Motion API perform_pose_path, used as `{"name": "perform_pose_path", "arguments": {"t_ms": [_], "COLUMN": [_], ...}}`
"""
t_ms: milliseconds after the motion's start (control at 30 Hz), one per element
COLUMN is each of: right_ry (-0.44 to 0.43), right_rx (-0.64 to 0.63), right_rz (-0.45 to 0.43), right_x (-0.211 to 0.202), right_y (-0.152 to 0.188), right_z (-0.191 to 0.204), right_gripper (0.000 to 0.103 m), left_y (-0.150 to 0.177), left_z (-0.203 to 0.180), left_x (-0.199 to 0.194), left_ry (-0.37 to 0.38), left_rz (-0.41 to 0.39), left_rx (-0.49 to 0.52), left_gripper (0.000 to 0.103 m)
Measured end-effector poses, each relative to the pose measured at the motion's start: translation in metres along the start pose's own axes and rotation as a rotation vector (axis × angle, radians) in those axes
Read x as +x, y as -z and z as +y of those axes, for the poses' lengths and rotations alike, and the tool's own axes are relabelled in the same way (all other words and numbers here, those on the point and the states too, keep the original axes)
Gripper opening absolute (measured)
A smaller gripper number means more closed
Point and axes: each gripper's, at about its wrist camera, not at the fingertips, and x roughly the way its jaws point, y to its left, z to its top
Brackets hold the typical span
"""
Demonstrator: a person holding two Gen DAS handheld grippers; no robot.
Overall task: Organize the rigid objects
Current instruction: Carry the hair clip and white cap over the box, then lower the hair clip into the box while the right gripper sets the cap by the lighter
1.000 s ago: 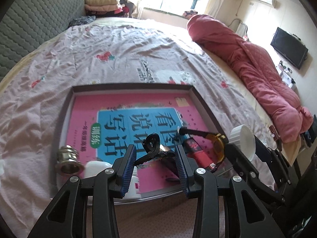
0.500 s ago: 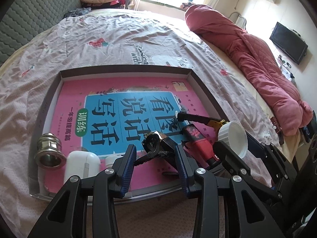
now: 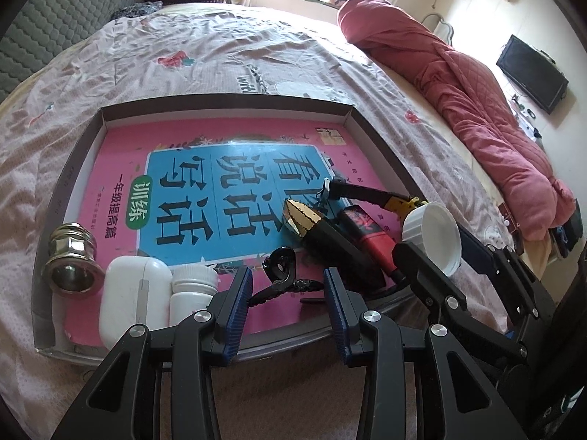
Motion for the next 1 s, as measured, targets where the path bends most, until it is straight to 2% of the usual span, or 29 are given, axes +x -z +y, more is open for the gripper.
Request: {"name": "perform_pose_path", "arguments": {"t_ms": [1000], "right_ry": [-0.011], "right_rx": [-0.017], "right_rz": [0.001], "right_x": [0.004], "right_y": [0.0005], "right_z": [0.0032], "right_gripper": [0.05], "left_y": [0.0017], "left_z": [0.0055], "left_x": [0.0006], "left_ry": [-0.003], "left_rz": [0.023], "left_rx": [-0.01], "left_gripper": [0.041]}}
